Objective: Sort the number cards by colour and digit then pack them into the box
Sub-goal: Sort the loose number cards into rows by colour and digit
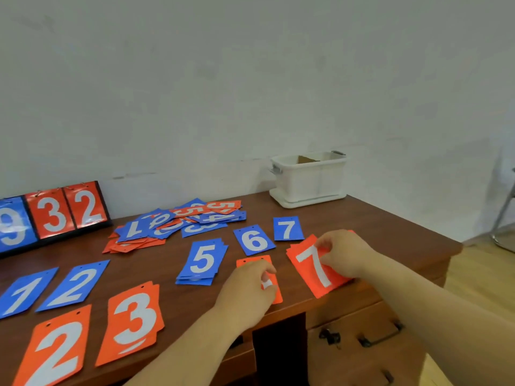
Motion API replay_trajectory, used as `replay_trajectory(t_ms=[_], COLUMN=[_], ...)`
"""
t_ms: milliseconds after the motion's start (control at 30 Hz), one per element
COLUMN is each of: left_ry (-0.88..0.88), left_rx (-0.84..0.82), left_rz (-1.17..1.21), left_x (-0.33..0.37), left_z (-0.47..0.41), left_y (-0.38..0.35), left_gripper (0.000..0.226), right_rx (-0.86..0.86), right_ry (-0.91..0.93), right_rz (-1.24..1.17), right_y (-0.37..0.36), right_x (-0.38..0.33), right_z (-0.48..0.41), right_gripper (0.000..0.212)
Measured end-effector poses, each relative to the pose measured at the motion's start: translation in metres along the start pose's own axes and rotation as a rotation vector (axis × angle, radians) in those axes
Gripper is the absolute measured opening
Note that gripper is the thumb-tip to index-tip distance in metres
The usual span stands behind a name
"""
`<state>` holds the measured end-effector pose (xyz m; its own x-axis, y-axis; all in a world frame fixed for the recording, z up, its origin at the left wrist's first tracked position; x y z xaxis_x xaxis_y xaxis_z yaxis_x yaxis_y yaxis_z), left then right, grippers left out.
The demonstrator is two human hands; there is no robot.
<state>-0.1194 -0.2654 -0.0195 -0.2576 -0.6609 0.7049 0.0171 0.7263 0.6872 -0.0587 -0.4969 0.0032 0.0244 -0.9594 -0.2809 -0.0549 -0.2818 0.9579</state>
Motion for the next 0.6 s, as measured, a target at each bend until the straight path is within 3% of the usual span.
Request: replay_trajectory(t_ms=[67, 167, 433, 600], left_ry=[-0.002, 0.003, 0.028, 0.184], left_rx=[-0.004, -0.025, 0.06, 0.176], left_rz=[-0.011, -0.012, -0.089, -0.246], left_x=[-0.001, -0.003, -0.024, -0.085], left_z=[-0.003, -0.007, -0.009, -0.014], left_y=[-0.002, 0.0, 0.075, 0.169], left_gripper=[0.028, 0.023, 0.017, 0.023], right_rx=[-0.042, 0.043, 0.074, 0.036], right_ry=[-0.032, -0.038, 0.207, 0.34], right_rz=[0.149, 0.21, -0.038, -0.052], right_y=[-0.011, -0.006, 0.0, -0.01], right_x=[0.004, -0.002, -0.087, -0.169], right_z=[0.0, 0.003, 0.0, -0.033], right_gripper=[0.034, 0.039, 0.037, 0.039])
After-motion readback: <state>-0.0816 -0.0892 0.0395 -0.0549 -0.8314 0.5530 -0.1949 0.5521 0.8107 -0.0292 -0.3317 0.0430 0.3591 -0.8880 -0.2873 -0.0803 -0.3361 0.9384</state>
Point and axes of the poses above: each hand's wrist, its own z-axis away from the middle knuckle, its own y-axis out of the back of the hand, x = y × z, the point moved 5 cm from there along -z, towards the middle knuckle, and after that the axes turned 10 degrees about z, right-handed, at the moved point
